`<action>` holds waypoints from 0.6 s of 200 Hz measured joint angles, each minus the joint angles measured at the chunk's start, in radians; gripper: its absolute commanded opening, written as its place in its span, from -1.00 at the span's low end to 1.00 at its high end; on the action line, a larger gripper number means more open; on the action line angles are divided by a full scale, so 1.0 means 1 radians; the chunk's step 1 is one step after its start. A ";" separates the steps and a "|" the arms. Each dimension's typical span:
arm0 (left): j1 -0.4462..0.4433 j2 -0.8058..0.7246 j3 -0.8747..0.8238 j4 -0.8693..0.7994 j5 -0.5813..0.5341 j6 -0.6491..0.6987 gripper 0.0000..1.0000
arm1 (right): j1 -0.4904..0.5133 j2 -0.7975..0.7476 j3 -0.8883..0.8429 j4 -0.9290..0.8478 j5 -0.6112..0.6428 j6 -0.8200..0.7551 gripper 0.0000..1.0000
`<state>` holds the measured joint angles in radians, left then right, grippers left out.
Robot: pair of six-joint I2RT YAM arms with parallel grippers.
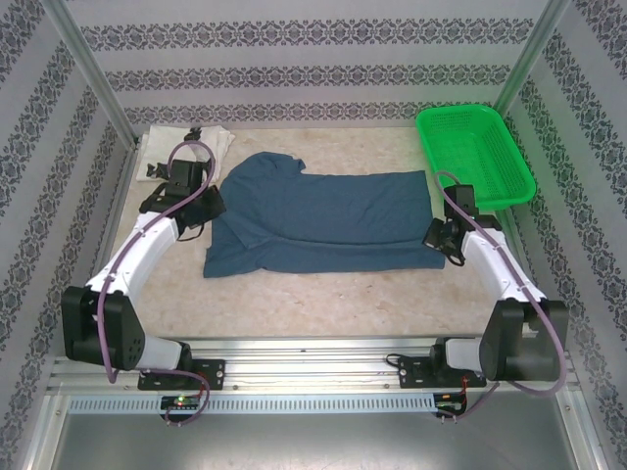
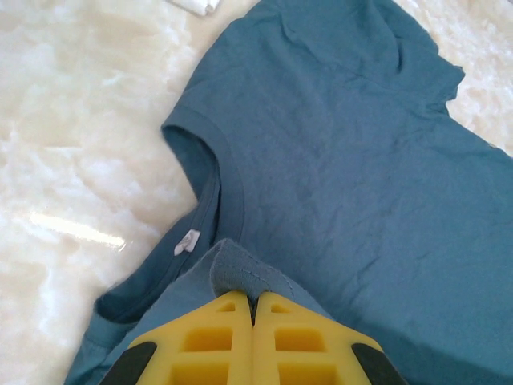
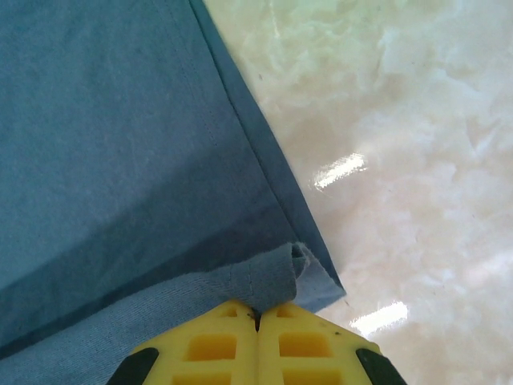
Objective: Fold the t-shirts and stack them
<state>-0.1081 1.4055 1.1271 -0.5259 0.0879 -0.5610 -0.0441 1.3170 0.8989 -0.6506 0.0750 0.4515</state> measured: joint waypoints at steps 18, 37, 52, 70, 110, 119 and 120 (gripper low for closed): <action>0.000 0.029 0.023 0.010 0.012 0.017 -1.00 | 0.000 0.032 0.011 0.014 0.000 -0.013 -1.00; 0.000 0.052 0.026 0.024 0.019 0.029 -1.00 | 0.000 0.062 0.022 0.024 0.000 -0.026 -1.00; 0.000 0.079 0.032 0.026 0.029 0.035 -1.00 | 0.000 0.084 0.032 0.034 0.000 -0.037 -1.00; 0.000 0.106 0.045 0.029 0.037 0.039 -1.00 | 0.000 0.105 0.048 0.041 0.000 -0.043 -1.00; 0.000 0.161 0.083 0.042 0.040 0.039 -1.00 | 0.000 0.164 0.094 0.055 0.002 -0.063 -1.00; 0.000 0.169 0.091 0.043 0.040 0.039 -1.00 | 0.000 0.186 0.108 0.058 0.004 -0.067 -1.00; 0.000 0.171 0.092 0.043 0.040 0.039 -1.00 | 0.000 0.188 0.109 0.058 0.004 -0.067 -1.00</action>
<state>-0.1081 1.5761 1.2186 -0.4828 0.1280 -0.5220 -0.0441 1.5051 1.0080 -0.5930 0.0792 0.3843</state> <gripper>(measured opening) 0.060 0.046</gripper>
